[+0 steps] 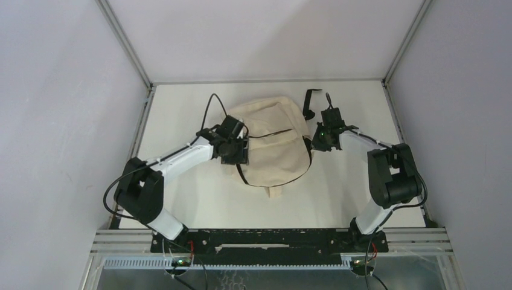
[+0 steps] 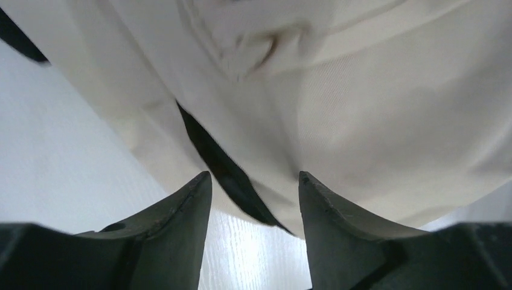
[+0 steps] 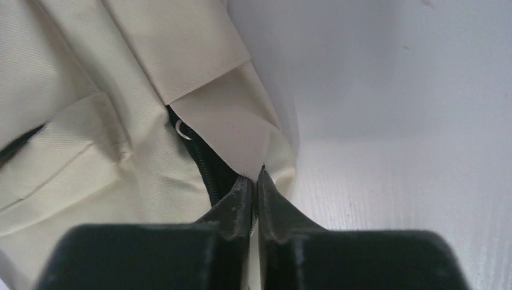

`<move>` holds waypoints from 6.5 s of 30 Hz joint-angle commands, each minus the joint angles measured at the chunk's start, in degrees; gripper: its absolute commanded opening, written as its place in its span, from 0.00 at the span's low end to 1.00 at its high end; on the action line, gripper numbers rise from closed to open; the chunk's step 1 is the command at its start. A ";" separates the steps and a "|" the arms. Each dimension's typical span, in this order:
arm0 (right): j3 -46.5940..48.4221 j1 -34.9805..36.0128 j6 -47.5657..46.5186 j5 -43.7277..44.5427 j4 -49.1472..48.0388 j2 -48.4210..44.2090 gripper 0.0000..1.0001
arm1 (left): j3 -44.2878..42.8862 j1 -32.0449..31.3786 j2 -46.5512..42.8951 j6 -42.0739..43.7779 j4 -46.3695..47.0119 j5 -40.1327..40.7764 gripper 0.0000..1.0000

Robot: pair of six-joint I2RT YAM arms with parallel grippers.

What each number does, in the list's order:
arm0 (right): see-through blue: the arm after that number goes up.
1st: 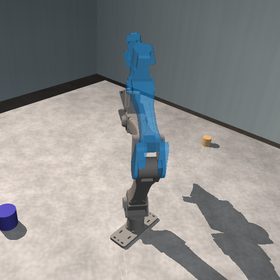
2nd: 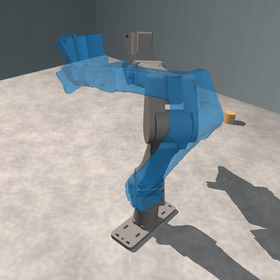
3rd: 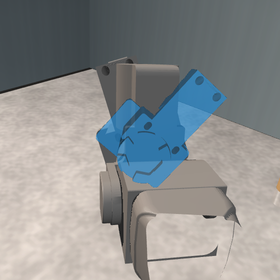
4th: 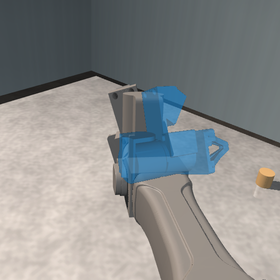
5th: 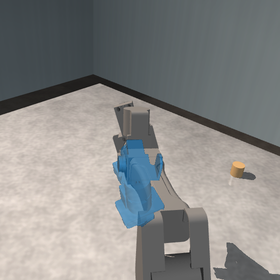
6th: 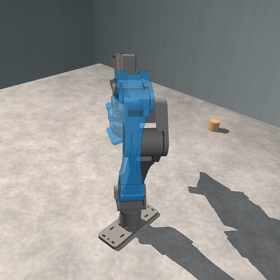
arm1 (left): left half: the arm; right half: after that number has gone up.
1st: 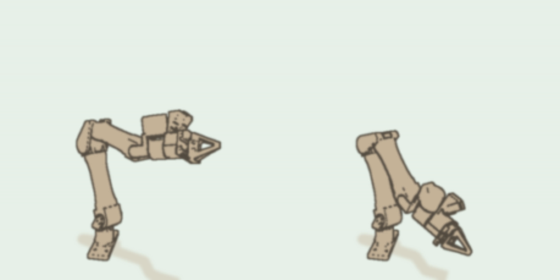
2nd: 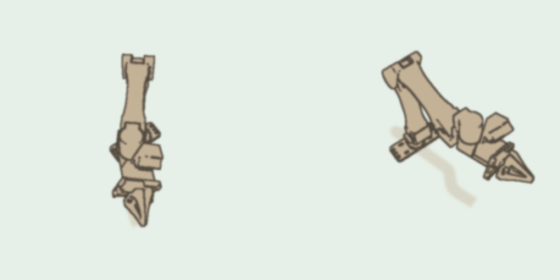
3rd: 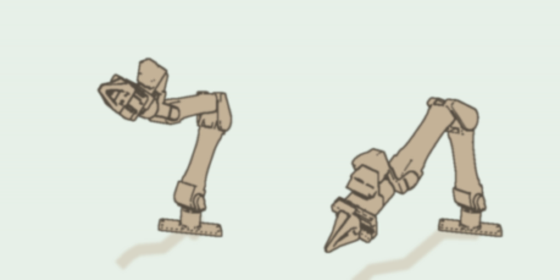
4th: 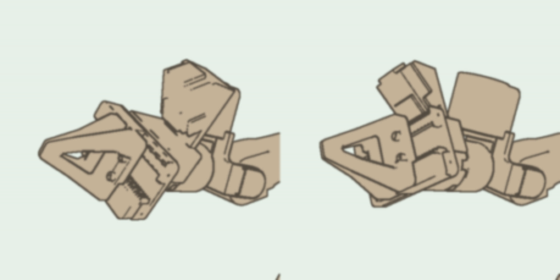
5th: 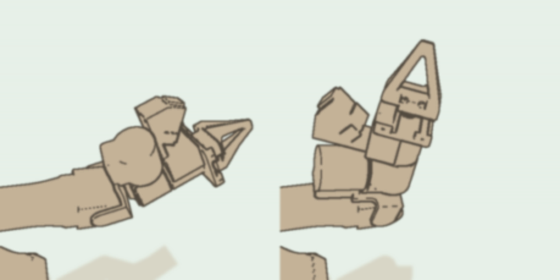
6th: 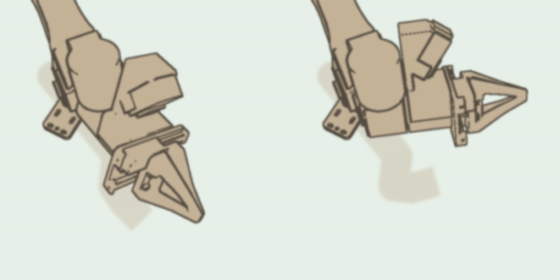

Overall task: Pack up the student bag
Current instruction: Adjust the student bag at the center of the board, then zip the student bag at the center of the board.

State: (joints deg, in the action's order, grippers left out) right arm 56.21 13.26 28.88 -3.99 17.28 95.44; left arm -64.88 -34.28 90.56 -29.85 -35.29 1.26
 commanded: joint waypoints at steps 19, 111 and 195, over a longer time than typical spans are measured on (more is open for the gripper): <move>-20.02 21.29 13.83 8.08 3.49 -24.00 0.00 | 3.79 -0.34 0.81 -5.21 10.96 -7.43 0.18; -14.34 21.10 24.93 -7.43 -9.70 -20.74 0.43 | 11.41 -5.04 -6.49 -9.62 26.35 -27.10 0.50; 7.75 20.34 10.71 -19.57 -12.54 -14.58 0.00 | 22.09 -6.35 5.12 1.67 75.01 -33.04 0.45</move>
State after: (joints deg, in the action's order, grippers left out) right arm 63.86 33.21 37.34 -20.14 10.94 82.94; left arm -44.75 -39.90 95.39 -24.25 31.59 -30.46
